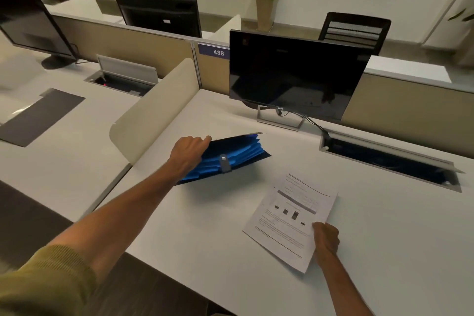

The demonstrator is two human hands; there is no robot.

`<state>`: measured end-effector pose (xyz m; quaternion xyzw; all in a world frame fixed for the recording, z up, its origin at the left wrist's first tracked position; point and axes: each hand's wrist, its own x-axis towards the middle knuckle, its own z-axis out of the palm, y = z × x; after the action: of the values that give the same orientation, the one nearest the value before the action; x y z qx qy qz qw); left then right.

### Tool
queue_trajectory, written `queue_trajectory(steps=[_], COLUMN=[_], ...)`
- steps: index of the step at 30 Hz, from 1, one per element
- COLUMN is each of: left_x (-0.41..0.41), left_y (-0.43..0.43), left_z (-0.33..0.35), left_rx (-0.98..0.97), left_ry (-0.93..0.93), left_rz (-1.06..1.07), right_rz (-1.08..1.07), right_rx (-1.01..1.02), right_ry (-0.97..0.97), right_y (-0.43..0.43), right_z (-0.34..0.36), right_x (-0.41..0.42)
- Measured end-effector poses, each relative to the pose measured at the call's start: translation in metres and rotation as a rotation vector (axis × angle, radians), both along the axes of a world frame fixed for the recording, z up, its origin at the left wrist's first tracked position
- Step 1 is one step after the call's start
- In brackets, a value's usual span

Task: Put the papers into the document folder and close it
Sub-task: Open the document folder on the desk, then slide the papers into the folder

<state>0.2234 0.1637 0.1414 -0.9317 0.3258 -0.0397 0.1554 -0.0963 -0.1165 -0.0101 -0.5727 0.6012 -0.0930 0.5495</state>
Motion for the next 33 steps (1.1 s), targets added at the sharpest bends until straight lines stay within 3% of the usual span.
queue_trajectory(steps=[8, 17, 33], left_x=[-0.01, -0.031, -0.038], left_y=[0.0, 0.009, 0.013], left_z=[-0.005, -0.015, -0.015], left_rx=[-0.113, -0.224, -0.23], left_ry=[-0.031, -0.075, -0.022], left_rz=[-0.107, -0.053, -0.046], right_rz=[0.024, 0.061, 0.011], right_rx=[0.035, 0.067, 0.103], right_ry=[-0.017, -0.125, -0.512], right_y=[0.001, 0.004, -0.031], right_z=[0.0, 0.01, 0.071], right_x=[-0.005, -0.015, -0.033])
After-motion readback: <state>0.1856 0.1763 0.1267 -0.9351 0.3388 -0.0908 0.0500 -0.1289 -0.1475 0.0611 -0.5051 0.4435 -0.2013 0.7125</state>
